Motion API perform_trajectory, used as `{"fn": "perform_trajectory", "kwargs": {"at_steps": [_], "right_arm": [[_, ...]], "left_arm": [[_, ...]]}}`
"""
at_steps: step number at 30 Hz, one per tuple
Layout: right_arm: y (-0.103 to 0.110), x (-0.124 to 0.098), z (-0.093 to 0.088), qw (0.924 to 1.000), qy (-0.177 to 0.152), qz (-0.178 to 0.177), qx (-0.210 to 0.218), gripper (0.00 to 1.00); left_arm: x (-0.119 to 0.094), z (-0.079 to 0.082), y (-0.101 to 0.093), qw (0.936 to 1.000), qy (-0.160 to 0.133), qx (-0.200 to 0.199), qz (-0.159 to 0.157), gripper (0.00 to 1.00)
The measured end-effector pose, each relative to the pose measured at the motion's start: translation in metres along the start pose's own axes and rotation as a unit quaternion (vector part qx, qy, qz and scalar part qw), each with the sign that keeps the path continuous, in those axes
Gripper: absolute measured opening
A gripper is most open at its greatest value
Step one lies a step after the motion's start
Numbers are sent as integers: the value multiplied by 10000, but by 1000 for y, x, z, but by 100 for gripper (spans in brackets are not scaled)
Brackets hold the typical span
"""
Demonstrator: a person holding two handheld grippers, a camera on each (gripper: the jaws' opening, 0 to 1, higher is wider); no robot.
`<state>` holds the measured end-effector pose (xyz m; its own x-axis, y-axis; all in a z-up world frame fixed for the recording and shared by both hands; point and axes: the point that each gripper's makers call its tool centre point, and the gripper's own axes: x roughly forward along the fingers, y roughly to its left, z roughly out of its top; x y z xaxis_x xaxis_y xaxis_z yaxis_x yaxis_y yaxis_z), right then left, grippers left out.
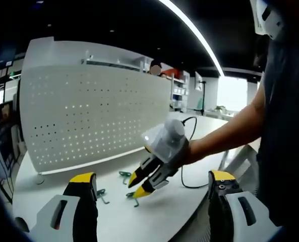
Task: Insert the hook assembly into the mounting plate slot until the hook locks in place.
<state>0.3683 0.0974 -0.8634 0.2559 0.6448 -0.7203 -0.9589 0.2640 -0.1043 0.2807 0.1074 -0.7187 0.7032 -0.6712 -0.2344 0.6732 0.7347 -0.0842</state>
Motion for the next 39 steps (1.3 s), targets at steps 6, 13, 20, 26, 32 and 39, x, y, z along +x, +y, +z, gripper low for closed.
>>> {"fn": "perform_trajectory", "kwargs": {"at_steps": [6,13,20,26,32,39], "right_arm": [[0,5,-1,10000,52,31,-66,15],[0,9,-2,9998,122,40,-122,12],[-1,12,-4,9996,193,42,-188,9],[-1,14,-5,9993,253,52,-286,7],[-3,16,-6,9989,299,41,-357,5],[-4,16,-7,9985,346,17,-416,3]], "left_arm": [[0,0,0,10000,16,6,8,93],[0,-1,2,10000,11,2,20,93],[-1,-3,6,10000,-9,-6,25,93],[-1,-3,6,10000,-18,-13,22,93],[-1,-2,6,10000,-32,-19,15,93],[-1,-1,5,10000,-56,-26,2,93]]}}
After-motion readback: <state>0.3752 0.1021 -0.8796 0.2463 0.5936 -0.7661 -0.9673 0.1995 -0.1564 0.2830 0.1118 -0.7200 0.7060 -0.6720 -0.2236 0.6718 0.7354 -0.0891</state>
